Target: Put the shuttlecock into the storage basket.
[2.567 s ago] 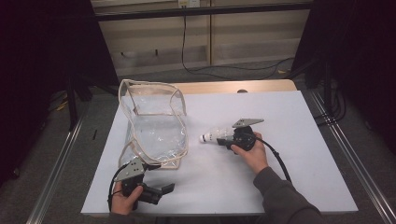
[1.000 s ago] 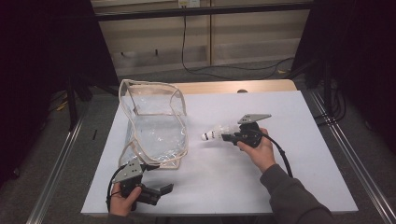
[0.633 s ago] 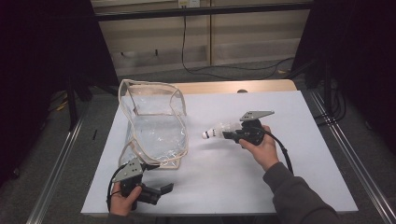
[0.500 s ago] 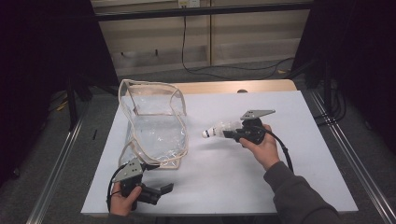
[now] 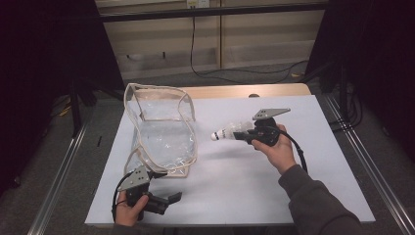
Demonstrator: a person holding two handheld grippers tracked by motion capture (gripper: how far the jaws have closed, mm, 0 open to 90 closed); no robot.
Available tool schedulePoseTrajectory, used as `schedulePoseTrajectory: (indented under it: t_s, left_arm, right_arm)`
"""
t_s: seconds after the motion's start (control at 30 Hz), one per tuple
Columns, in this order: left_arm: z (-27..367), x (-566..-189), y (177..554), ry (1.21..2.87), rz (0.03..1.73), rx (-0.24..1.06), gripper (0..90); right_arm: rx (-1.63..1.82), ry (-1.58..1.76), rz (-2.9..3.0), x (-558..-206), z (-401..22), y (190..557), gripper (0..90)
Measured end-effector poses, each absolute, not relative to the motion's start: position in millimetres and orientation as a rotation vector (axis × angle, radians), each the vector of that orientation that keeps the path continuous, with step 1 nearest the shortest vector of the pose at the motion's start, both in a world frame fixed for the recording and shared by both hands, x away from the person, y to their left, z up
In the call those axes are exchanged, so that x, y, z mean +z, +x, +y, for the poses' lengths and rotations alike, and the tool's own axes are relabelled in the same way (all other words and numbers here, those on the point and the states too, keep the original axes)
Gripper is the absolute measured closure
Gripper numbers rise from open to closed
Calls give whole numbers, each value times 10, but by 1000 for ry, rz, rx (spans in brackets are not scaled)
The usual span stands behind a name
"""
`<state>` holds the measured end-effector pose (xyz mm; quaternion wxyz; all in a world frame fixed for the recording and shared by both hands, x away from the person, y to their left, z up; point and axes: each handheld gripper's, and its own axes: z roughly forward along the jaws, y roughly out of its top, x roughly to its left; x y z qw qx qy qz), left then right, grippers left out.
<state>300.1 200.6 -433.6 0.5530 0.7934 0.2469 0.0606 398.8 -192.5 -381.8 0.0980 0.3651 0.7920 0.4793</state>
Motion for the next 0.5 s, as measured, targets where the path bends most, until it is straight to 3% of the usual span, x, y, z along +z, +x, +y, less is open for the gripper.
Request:
schedulePoseTrajectory:
  t_s: [0.5]
  left_arm:
    - [2000,-4337,3006,1878,580,143,23]
  right_arm:
    - [1415,1052,2369,-3610,-1893,4013,878]
